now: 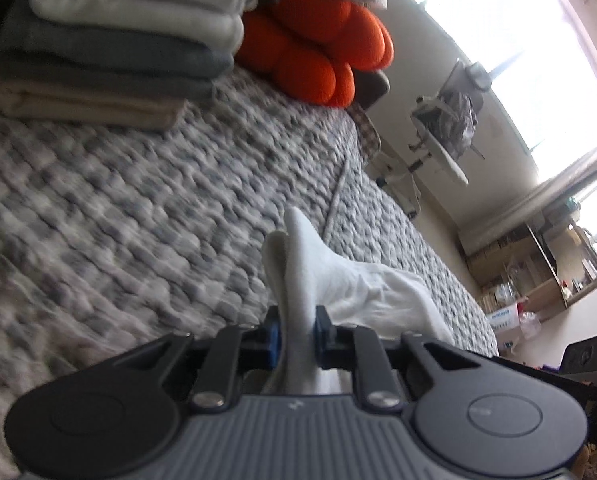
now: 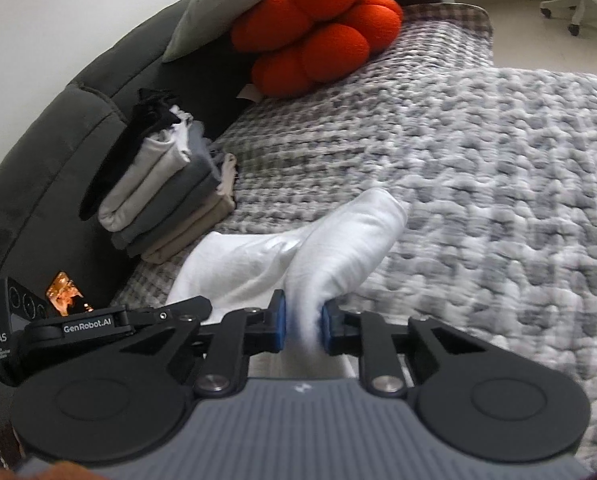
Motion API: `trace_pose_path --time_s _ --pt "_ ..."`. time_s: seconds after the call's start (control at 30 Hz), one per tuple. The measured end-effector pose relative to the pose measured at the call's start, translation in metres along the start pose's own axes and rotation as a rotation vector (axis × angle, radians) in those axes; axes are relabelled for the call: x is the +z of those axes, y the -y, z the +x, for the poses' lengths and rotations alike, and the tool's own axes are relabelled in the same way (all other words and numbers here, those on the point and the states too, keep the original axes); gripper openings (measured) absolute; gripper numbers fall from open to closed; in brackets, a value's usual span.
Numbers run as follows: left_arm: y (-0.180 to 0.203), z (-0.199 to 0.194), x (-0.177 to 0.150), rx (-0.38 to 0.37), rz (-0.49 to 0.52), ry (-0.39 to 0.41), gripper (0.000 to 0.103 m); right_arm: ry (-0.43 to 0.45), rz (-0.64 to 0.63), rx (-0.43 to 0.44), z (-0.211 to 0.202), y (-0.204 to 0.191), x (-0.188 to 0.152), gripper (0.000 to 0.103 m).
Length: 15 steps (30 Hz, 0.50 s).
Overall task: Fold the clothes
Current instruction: 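Lift the folded white cloth with both tools and carry it to the clothes stack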
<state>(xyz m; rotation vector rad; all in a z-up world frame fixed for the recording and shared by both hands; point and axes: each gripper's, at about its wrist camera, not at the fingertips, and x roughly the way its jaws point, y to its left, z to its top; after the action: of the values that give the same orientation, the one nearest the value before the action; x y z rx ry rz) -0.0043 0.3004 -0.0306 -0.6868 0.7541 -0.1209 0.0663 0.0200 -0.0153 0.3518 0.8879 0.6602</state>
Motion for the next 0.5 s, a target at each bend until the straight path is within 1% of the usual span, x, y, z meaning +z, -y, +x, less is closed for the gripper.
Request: trace_pose_path --time_s 0.23,0.5 --pt "0.001 -0.024 0.007 0.022 0.006 0.059 0.016 0.014 -0.024 0.033 0.001 -0.022 0.006 0.021" --pt "0.009 -0.048 0.021 0.04 0.003 0.131 0.016 0.039 -0.071 0.058 -0.004 -0.05 0.025 0.02"
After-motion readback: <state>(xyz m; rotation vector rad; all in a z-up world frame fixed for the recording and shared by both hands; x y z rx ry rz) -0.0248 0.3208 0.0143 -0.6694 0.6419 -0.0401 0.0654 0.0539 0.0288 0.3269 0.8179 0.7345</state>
